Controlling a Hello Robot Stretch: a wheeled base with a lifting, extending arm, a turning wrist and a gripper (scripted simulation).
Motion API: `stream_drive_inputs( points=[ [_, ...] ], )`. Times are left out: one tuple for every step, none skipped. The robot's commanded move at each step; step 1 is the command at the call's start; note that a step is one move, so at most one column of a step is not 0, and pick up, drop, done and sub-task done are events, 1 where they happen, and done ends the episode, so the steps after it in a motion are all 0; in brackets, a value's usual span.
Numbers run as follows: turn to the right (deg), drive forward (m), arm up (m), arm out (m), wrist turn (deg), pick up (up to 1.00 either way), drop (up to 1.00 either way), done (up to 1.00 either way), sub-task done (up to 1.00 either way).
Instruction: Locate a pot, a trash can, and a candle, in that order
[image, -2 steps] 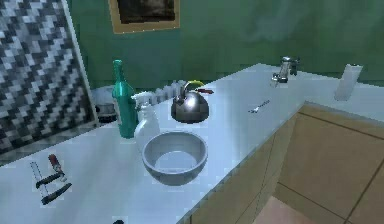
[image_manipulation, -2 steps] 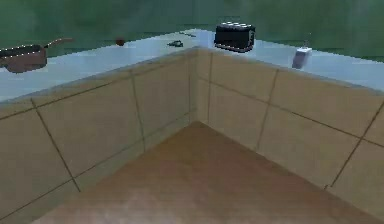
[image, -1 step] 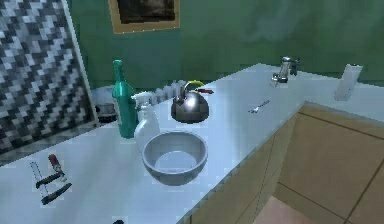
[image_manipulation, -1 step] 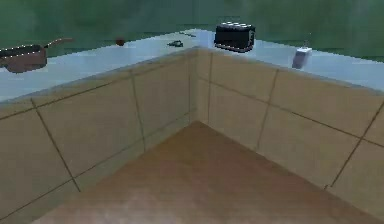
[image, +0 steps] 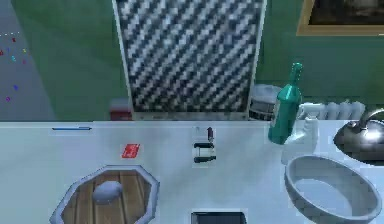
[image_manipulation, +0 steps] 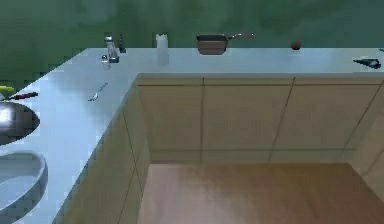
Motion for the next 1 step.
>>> stream_drive_inputs(
  points=[
    [-45.0, 0.00, 0.00, 0.00, 0.0, 0.00, 0.00, 0.00, 0.00]
  ],
)
